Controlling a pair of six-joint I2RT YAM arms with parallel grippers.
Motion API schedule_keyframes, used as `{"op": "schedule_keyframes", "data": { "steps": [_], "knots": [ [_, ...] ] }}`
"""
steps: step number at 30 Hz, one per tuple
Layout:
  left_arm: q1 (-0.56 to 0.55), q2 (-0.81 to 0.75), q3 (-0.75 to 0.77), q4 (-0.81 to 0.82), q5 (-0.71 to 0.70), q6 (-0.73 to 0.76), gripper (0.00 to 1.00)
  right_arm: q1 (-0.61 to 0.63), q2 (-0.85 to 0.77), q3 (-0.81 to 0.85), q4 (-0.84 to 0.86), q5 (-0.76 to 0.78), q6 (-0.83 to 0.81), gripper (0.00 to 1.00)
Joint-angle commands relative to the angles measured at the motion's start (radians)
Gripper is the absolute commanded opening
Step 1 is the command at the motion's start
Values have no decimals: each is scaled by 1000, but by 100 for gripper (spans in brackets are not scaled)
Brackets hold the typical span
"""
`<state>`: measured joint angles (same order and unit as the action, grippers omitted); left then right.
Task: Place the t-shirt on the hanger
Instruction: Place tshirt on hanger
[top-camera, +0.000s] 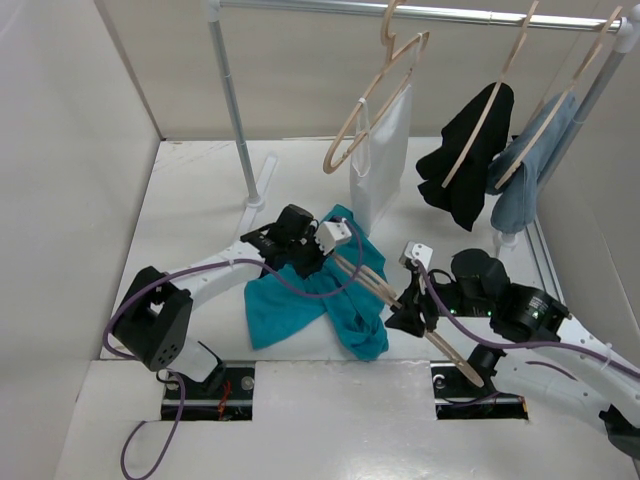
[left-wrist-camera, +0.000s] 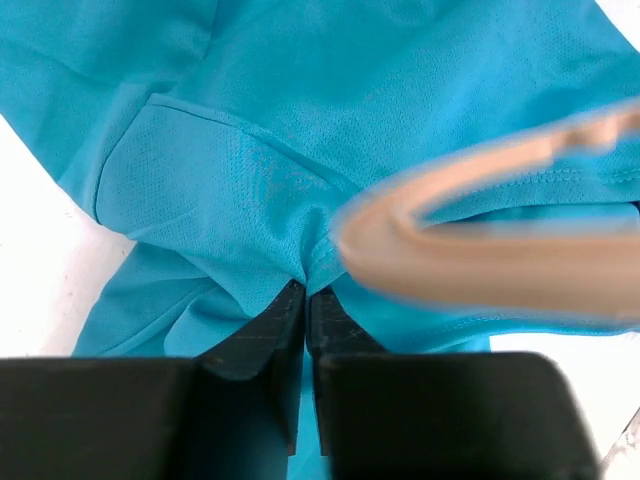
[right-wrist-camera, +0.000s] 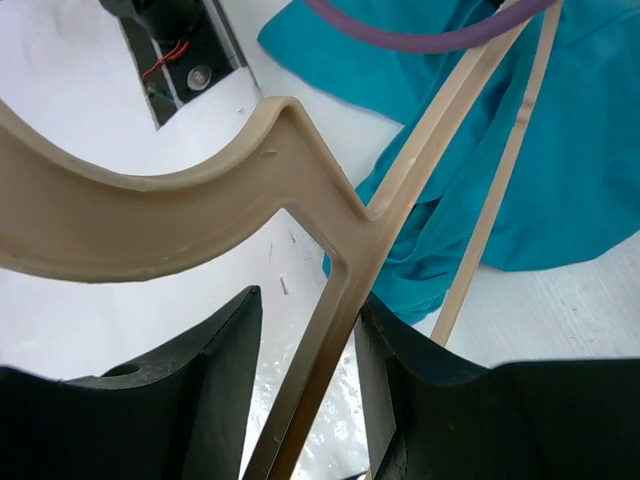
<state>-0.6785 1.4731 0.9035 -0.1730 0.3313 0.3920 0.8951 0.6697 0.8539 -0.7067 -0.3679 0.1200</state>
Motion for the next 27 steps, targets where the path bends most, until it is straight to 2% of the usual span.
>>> {"op": "schedule_keyframes", "data": {
  "steps": [1,10,14,20,27],
  "knots": [
    [-1,-25,51,0,2,-24,1,-1,-13,-15,36,-69,6,0],
    [8,-25,112,-45,40,-116,0,-1,-22,-44,93,-126,18,0],
    [8,-25,173,-98,71,-166,0,-1,-10,-69,130,-45,40,0],
    [8,-60,192,-143,92,-180,0,-1,1,-59,108,170,79,0],
    [8,-71,193,-154,72,-162,0,-1,24,-32,98,198,98,0]
  ]
}}
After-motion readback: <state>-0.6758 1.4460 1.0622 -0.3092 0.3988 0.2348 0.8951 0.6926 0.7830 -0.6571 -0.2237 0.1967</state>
